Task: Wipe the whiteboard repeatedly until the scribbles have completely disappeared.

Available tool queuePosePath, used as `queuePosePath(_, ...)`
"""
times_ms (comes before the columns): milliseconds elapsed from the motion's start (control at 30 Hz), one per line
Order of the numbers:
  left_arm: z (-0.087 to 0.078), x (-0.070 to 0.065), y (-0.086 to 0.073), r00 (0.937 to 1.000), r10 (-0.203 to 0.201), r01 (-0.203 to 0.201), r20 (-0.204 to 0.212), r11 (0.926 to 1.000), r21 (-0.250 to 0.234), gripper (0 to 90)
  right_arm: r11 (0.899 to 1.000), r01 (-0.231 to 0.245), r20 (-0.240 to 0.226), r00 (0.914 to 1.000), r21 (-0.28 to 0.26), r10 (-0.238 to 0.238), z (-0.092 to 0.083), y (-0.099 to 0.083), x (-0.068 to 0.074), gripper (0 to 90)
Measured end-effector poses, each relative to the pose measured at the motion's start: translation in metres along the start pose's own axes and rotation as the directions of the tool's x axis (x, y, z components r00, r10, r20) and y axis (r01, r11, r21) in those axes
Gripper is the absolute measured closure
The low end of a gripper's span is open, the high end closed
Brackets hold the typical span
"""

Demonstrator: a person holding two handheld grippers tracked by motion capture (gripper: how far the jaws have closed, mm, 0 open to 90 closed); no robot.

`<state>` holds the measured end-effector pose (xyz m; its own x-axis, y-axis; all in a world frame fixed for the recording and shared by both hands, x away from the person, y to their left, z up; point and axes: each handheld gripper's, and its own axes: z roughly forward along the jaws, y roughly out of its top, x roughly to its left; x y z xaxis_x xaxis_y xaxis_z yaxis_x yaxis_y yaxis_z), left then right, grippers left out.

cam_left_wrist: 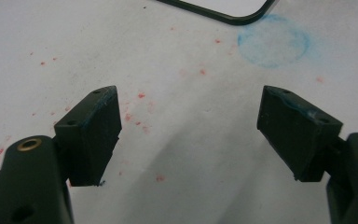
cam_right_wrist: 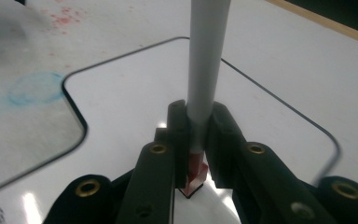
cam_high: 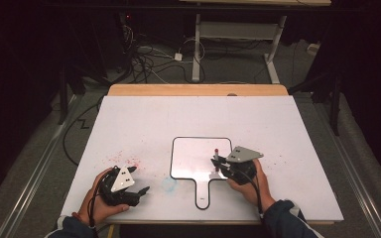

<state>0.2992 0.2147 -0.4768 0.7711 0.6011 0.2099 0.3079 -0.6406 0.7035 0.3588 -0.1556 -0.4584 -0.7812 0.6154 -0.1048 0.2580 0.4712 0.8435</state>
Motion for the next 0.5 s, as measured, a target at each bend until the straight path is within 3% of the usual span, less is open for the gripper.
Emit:
queuePosePath(167, 0.000, -0.001, 0.000, 1.0000, 0.008, -0.008, 0.003, 1.0000, 0.003, 20.8, 0.999, 0.033, -0.055, 0.9979, -0.030, -0.034, 0.027, 0.015, 0.023, 82.0)
queuePosePath(267, -0.001, 0.000, -0.001, 1.0000, 0.002, -0.002, 0.002, 1.0000, 0.001, 20.8, 0.998, 0.050, -0.065, 0.9966, -0.028, -0.051, 0.034, 0.020, 0.031, 82.0)
queuePosePath(333, -0.002, 0.000, -0.003, 1.0000, -0.003, 0.003, 0.001, 1.0000, 0.000, 20.8, 0.998, 0.061, -0.063, 0.9961, -0.018, -0.062, 0.032, 0.021, 0.032, 82.0)
queuePosePath(500, -0.004, 0.000, -0.003, 1.0000, -0.002, 0.002, -0.005, 1.0000, -0.003, 20.8, 0.999, 0.042, -0.035, 0.9985, -0.004, -0.042, 0.017, 0.011, 0.017, 82.0)
